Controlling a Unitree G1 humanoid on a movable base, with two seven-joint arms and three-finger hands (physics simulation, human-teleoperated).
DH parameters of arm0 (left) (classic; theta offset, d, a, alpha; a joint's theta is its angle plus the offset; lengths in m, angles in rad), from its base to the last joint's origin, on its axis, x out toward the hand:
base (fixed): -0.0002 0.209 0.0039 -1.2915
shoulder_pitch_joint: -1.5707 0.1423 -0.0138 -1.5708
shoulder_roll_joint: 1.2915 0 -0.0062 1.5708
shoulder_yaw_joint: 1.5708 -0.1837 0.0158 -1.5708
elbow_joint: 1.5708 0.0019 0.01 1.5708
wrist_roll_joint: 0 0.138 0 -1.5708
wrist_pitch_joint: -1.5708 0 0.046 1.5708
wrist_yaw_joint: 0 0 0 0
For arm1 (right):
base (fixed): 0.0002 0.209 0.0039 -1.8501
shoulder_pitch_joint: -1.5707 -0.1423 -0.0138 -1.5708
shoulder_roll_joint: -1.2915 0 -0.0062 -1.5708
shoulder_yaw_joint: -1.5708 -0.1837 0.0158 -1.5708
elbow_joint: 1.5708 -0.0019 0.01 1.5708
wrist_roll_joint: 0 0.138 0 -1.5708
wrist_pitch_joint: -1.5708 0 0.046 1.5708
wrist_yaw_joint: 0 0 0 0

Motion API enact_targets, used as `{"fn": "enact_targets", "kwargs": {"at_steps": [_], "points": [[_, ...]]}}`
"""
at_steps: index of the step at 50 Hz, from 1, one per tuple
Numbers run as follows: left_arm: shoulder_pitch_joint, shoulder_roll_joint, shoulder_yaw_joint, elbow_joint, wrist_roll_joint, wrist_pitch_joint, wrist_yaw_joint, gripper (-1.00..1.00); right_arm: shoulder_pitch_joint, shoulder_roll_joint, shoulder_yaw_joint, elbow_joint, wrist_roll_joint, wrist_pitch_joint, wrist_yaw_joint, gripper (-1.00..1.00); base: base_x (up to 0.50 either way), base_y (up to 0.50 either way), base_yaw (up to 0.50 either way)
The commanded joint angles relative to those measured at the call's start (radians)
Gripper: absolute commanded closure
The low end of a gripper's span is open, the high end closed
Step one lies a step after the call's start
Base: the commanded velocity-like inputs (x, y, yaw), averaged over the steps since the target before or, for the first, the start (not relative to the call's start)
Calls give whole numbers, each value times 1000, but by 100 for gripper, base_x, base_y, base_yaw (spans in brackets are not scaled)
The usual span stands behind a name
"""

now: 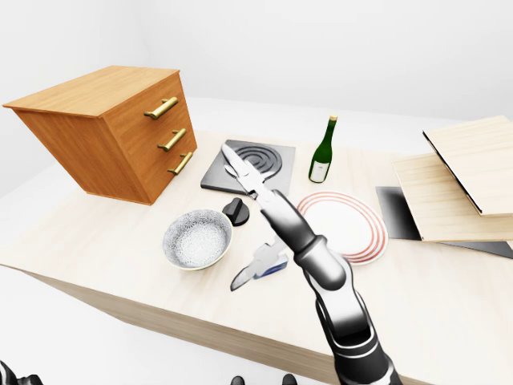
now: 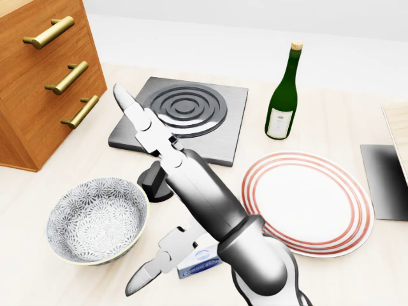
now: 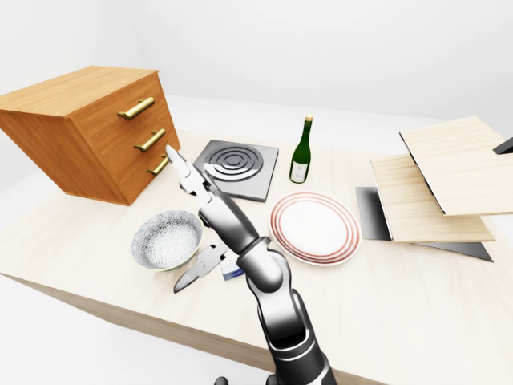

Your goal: Pick up the akita bowl and put it on the plate.

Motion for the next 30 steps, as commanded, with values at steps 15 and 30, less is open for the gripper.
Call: {"fn": "enact_targets", "kwargs": {"at_steps": [15,30], "points": [[4,31,28,-1,-45,0,0,-100,-122,-20,-24,177,-209,0,224,-100,0,0,0],[25,47,57,-26,-93,0,0,-100,-183,45,-36,332,-280,0,296,-100,0,0,0]]}}
